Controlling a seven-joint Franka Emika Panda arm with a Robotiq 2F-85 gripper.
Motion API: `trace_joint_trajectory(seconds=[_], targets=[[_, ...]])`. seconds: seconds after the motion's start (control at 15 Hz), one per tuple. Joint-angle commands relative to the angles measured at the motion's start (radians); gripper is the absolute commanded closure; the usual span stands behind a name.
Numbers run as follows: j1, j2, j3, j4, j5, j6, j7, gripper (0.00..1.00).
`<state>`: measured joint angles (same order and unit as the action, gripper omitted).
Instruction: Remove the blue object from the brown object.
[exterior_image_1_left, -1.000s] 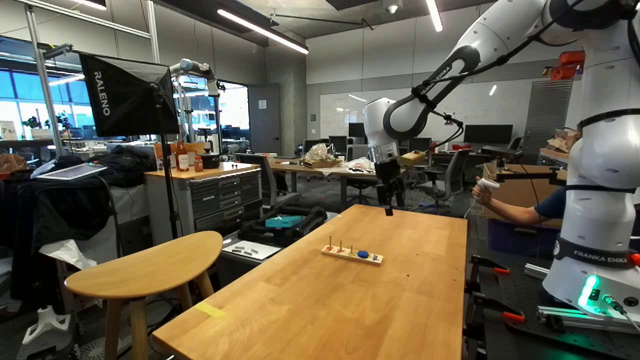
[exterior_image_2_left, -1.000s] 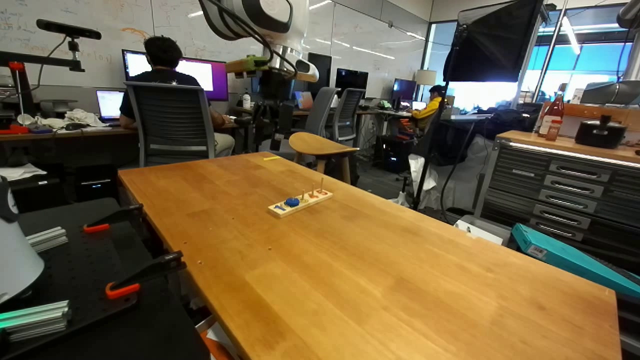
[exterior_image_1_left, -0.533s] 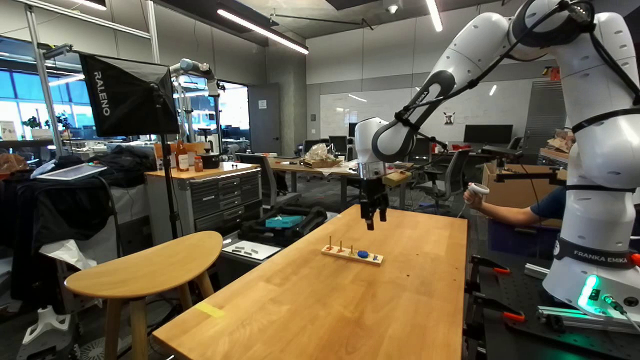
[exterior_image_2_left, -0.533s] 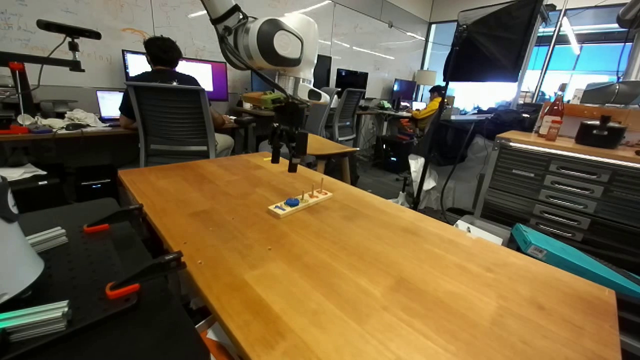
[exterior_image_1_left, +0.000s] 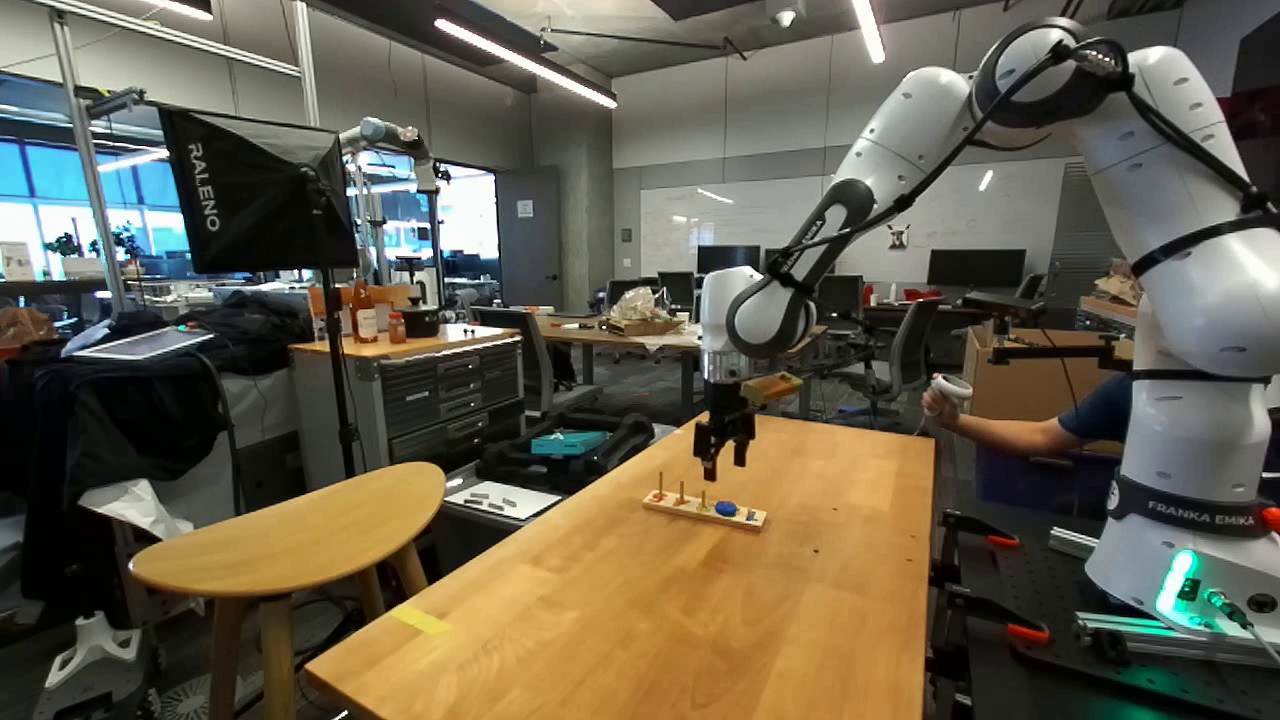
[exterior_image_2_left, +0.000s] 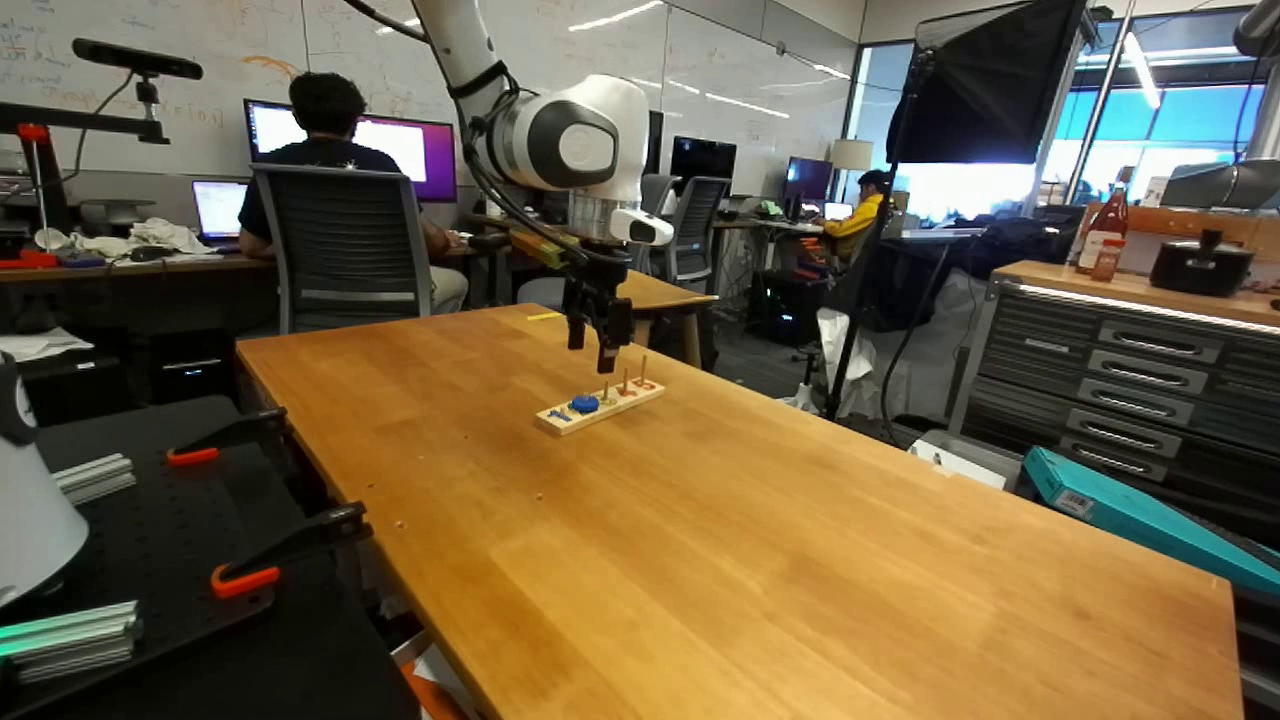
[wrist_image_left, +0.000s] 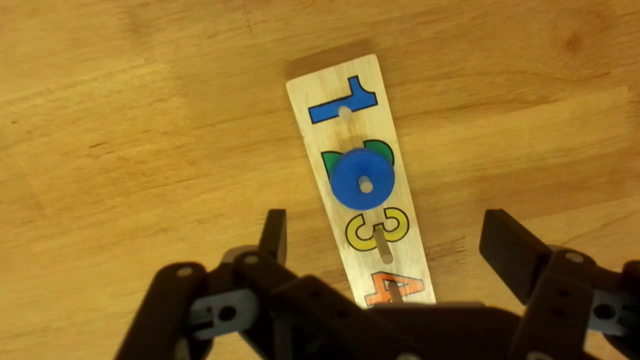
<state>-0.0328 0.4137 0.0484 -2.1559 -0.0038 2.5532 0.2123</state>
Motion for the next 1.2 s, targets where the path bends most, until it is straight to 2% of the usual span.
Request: trace_joint_trajectory(seconds=[0.0,1.13], targets=[[0.023,0.062,-0.022,0.048,0.048,0.056,0.0,0.0],[0.045,0.134,-0.053,0.025,0.045,0.146,0.019,0.0]])
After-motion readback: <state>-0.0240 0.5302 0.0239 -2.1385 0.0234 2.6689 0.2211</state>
